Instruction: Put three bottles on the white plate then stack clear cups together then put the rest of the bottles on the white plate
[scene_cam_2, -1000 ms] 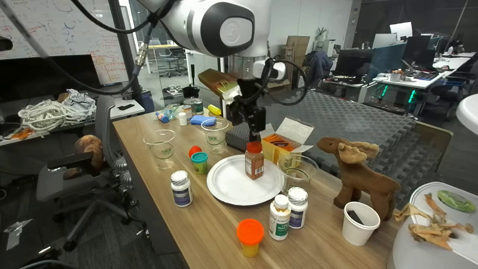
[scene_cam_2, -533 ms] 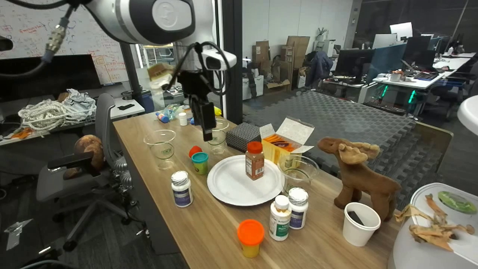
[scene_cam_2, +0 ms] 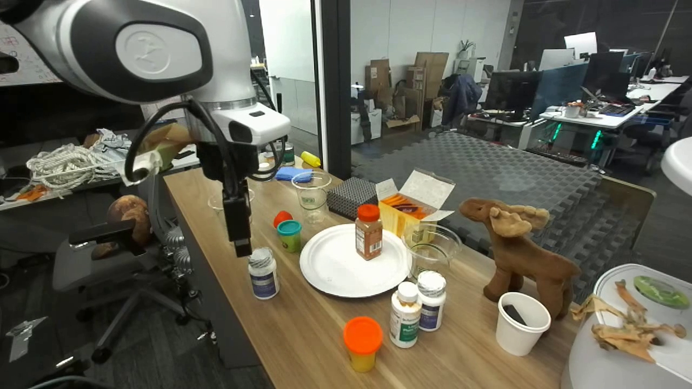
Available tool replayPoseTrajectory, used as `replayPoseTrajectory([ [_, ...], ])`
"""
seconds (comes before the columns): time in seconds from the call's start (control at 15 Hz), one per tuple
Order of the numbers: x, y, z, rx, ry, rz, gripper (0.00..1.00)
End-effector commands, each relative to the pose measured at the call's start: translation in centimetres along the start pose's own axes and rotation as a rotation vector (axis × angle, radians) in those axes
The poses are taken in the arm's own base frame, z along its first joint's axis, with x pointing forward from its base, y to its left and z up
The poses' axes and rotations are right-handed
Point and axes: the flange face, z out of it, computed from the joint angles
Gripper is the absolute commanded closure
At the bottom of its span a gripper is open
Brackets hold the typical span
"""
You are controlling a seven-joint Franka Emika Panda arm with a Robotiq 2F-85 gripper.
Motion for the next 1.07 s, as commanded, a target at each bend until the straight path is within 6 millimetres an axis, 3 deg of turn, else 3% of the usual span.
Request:
replayPoseTrajectory([
  [0.0, -1.5, 2.4, 0.1, 0.068, 0.034, -0.016, 0.00],
  [0.53, -0.3, 4.6, 1.9, 0.189, -0.004, -0.081, 0.00],
  [1.0, 0.4, 3.2, 4.2, 0.165, -0.045, -0.146, 0.00],
])
